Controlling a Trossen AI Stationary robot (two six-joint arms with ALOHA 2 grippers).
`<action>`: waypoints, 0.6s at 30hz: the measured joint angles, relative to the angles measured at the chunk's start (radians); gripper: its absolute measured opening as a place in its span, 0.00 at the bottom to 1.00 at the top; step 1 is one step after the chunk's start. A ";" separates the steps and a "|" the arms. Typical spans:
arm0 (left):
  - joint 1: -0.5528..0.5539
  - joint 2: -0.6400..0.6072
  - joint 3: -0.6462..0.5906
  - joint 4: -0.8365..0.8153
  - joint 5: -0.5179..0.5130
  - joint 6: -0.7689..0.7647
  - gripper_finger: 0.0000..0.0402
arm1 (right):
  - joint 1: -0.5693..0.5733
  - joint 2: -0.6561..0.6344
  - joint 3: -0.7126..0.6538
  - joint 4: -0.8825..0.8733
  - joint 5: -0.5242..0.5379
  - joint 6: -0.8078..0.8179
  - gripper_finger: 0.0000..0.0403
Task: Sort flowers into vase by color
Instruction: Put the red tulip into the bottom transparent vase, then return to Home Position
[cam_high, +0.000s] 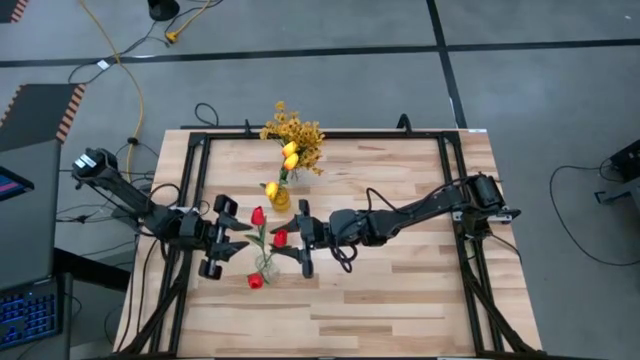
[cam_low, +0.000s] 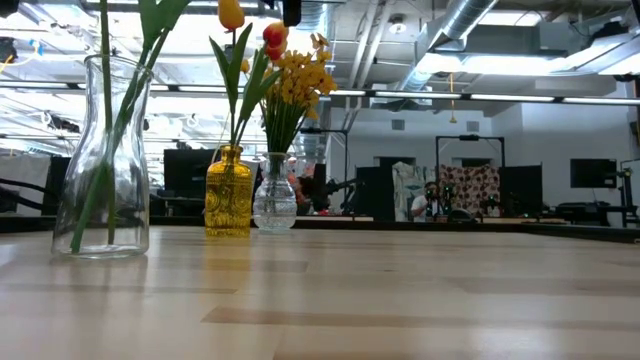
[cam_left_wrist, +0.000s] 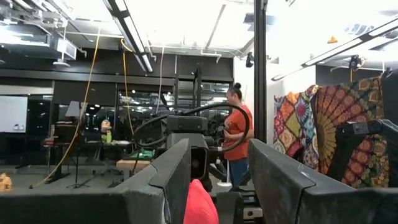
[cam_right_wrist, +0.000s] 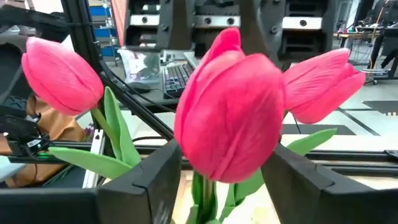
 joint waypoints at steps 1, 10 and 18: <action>0.000 -0.017 0.000 -0.018 0.000 0.000 0.36 | 0.000 -0.003 0.000 -0.012 0.000 0.000 0.61; 0.000 -0.160 0.000 -0.161 0.000 0.034 0.36 | -0.015 -0.076 0.000 -0.207 0.002 0.003 0.61; 0.000 -0.303 0.000 -0.282 -0.037 0.072 0.36 | -0.026 -0.221 0.000 -0.467 0.003 0.002 0.61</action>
